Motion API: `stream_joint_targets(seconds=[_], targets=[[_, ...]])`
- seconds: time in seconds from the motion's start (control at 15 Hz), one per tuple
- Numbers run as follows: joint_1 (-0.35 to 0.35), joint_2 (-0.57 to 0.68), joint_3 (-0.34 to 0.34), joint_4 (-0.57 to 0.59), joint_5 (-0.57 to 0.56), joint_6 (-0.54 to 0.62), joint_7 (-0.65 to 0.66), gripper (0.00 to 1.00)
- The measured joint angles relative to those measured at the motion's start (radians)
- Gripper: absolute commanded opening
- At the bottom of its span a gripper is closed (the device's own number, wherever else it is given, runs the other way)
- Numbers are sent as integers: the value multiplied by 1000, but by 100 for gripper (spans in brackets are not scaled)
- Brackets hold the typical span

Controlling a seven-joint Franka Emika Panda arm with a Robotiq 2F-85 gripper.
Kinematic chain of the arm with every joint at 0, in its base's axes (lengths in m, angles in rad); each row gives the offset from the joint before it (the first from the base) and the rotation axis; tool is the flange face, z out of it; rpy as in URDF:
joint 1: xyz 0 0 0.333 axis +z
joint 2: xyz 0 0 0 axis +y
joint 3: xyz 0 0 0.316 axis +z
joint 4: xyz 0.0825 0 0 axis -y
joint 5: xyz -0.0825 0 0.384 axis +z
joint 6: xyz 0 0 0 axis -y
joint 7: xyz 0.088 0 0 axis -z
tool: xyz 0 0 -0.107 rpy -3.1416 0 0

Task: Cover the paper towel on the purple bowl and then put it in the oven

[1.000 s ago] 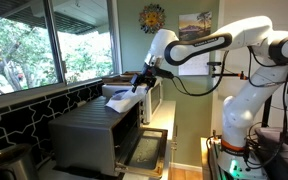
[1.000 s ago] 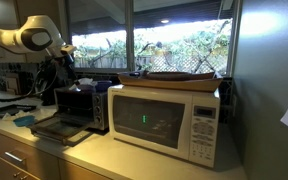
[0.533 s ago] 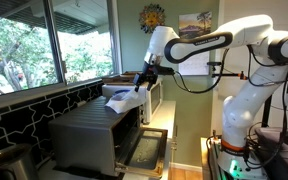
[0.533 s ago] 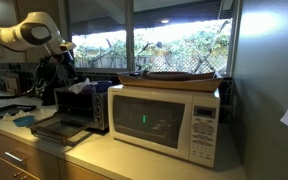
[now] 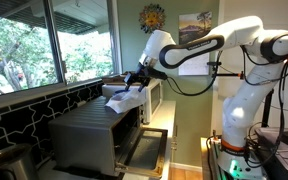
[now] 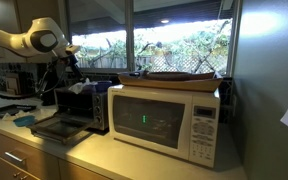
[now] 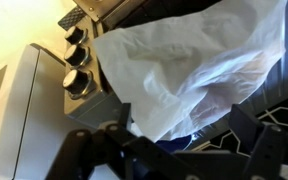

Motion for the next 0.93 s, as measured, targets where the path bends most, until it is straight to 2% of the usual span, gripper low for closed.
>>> stream_joint_targets(seconds=[0.2, 0.53, 0.6, 0.67, 0.8, 0.93], targets=[[17, 43, 0, 1, 2, 43, 17, 100], [36, 74, 0, 6, 2, 43, 17, 100], [38, 76, 0, 7, 2, 43, 17, 94], [40, 78, 0, 7, 2, 43, 17, 73], [43, 81, 0, 7, 2, 42, 17, 69], [45, 83, 0, 7, 1, 41, 17, 54]])
